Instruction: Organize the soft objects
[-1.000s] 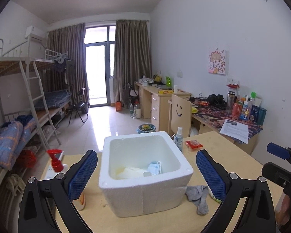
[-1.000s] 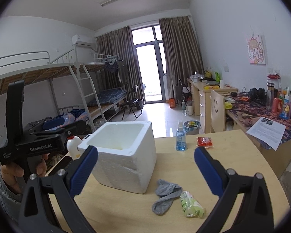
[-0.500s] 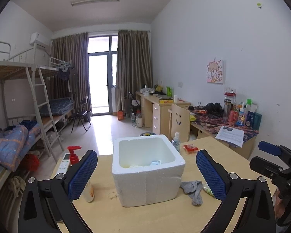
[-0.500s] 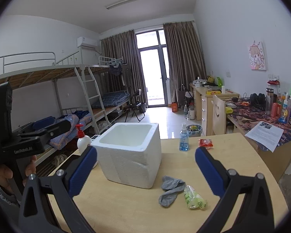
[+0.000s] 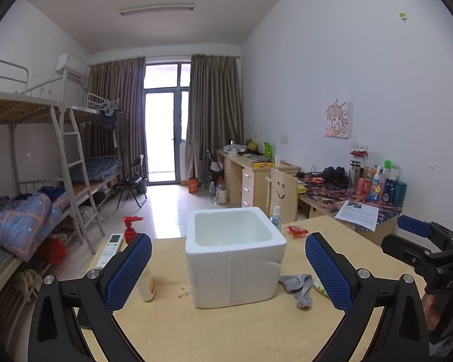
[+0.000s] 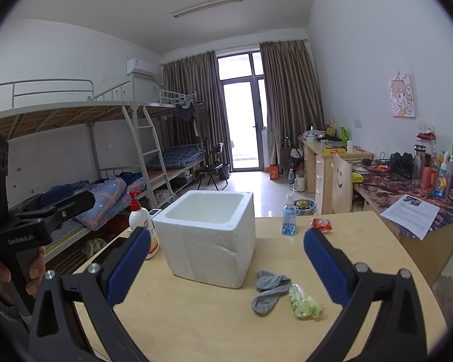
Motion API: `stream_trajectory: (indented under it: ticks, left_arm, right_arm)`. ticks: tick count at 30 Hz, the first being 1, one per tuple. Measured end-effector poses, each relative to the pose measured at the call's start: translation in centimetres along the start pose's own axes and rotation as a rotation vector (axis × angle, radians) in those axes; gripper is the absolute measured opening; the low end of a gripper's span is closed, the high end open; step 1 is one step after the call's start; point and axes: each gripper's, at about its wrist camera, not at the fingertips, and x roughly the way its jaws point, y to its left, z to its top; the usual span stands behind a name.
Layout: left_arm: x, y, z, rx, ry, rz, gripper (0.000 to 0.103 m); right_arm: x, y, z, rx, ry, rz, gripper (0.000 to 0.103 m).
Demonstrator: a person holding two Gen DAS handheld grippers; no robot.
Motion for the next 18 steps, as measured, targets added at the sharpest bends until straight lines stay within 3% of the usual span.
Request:
stream_trajectory:
  ticks: [7,18]
  left_arm:
    - [-1.9,-0.4,-1.3,0.019,-0.047,0.036,0.102]
    - [-2.3,-1.0,-5.6,-0.009,-0.011,-0.034,0.102]
  right_arm:
    - [-0.5,0.3,-1.3,-0.003,-0.007,0.024,0.102]
    - [-2.5,0.6,-3.9,-0.019,-0.038,0.034,0.102]
